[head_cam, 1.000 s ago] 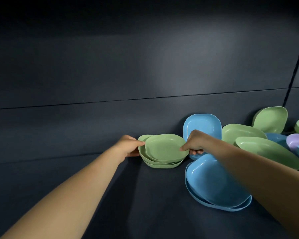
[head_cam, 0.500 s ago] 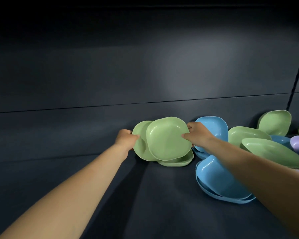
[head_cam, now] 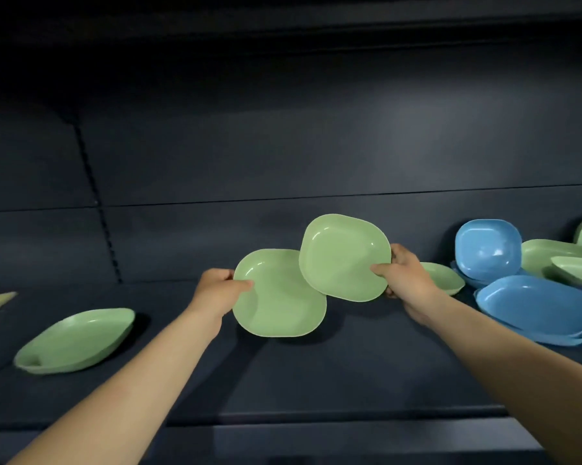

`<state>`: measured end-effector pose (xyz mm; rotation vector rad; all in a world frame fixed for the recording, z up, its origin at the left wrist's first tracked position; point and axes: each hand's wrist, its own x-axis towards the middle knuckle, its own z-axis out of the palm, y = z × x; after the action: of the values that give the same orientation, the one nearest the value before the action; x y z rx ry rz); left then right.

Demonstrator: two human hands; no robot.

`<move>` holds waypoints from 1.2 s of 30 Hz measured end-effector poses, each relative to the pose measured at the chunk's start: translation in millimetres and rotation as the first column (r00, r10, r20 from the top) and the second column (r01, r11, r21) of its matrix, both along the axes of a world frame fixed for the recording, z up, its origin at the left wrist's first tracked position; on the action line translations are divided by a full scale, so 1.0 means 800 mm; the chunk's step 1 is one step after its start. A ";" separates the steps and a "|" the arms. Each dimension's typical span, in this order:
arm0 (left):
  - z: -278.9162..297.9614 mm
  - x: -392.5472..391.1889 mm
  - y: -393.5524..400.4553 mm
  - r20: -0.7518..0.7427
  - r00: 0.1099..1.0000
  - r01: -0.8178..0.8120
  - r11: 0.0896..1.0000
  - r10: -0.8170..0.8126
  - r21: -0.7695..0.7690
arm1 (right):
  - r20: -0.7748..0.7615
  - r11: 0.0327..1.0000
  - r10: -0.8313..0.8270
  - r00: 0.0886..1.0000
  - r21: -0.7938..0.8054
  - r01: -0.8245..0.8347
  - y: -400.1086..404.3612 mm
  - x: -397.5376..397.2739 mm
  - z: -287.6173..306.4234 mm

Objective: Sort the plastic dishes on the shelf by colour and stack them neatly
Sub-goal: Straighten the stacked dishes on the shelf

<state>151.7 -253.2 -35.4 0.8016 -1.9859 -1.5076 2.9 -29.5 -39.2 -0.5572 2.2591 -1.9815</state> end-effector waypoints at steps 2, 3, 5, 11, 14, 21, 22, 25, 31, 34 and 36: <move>-0.017 0.031 -0.028 0.031 0.999 -0.010 0.999 0.009 0.034 | 0.059 1.000 -0.006 0.998 -0.029 0.007 -0.028 0.032 -0.014; -0.025 0.045 -0.041 0.043 0.999 -0.005 0.999 0.003 0.046 | 0.090 0.999 -0.006 0.996 -0.043 0.009 -0.041 0.047 -0.022; -0.039 0.066 -0.061 0.056 0.998 0.004 0.998 -0.007 0.057 | 0.146 0.998 -0.007 0.989 -0.058 0.015 -0.067 0.075 -0.039; -0.073 0.102 -0.099 0.056 0.998 -0.027 0.998 0.024 0.048 | 0.230 0.984 -0.007 0.973 -0.169 0.047 -0.113 0.138 -0.074; -0.081 0.106 -0.102 0.027 1.000 -0.017 1.000 0.017 0.007 | 0.230 0.977 -0.042 0.972 -0.195 0.089 -0.113 0.143 -0.074; -0.086 0.101 -0.115 0.019 1.000 -0.013 0.998 0.014 -0.059 | 0.271 0.959 -0.087 0.959 -0.238 0.154 -0.110 0.144 -0.073; -0.086 0.100 -0.117 0.028 1.000 -0.009 0.998 0.011 -0.069 | 0.264 0.961 -0.086 0.961 -0.232 0.149 -0.111 0.145 -0.073; -0.087 0.095 -0.123 0.071 0.997 -0.006 0.996 0.012 -0.090 | 0.257 0.964 -0.092 0.962 -0.218 0.151 -0.112 0.144 -0.073; -0.087 0.087 -0.137 0.101 0.994 -0.032 0.994 0.042 -0.102 | 0.266 0.968 -0.090 0.960 -0.203 0.148 -0.113 0.135 -0.075; -0.090 0.090 -0.134 0.048 0.998 -0.042 0.994 0.048 -0.103 | 0.261 0.971 -0.084 0.962 -0.197 0.139 -0.113 0.135 -0.076; -0.090 0.092 -0.132 -0.008 0.999 -0.045 0.997 0.044 -0.069 | 0.252 0.973 -0.080 0.964 -0.191 0.131 -0.113 0.136 -0.075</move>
<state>225.4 -359.0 -107.1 0.8063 -1.9908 -1.4071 111.5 -120.0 -99.5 -0.1954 1.9912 -2.2135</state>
